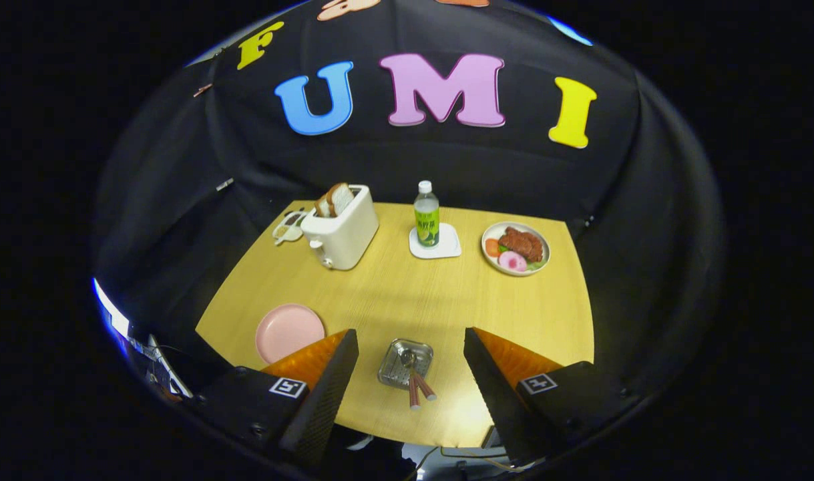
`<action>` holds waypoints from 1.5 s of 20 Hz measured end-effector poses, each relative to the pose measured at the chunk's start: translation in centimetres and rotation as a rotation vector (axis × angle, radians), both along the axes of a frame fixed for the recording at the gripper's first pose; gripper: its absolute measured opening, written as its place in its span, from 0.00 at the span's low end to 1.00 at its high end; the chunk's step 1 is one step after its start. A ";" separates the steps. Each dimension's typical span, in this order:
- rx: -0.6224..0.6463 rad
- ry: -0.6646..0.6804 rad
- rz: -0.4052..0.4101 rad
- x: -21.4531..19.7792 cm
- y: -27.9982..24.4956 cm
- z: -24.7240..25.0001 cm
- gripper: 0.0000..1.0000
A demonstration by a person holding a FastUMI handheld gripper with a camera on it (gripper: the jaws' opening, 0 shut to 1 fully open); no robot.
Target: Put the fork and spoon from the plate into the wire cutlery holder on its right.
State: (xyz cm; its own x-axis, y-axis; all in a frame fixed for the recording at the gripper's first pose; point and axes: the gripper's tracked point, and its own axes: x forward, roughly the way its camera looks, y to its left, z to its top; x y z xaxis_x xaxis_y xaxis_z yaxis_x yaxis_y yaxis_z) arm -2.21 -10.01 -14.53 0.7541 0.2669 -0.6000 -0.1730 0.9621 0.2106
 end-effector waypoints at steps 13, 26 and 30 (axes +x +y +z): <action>0.032 -0.344 -0.115 -0.5 -3.7 6.6 0.99; 0.053 -0.372 -0.126 -0.2 -4.5 7.0 0.99; 0.050 -0.376 -0.134 0.0 -4.6 7.2 0.99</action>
State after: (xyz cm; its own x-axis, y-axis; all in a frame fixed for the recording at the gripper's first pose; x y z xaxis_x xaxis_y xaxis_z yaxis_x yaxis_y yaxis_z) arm -2.23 -14.58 -7.32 0.9487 0.1737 -0.2642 -0.1211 0.9715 0.2038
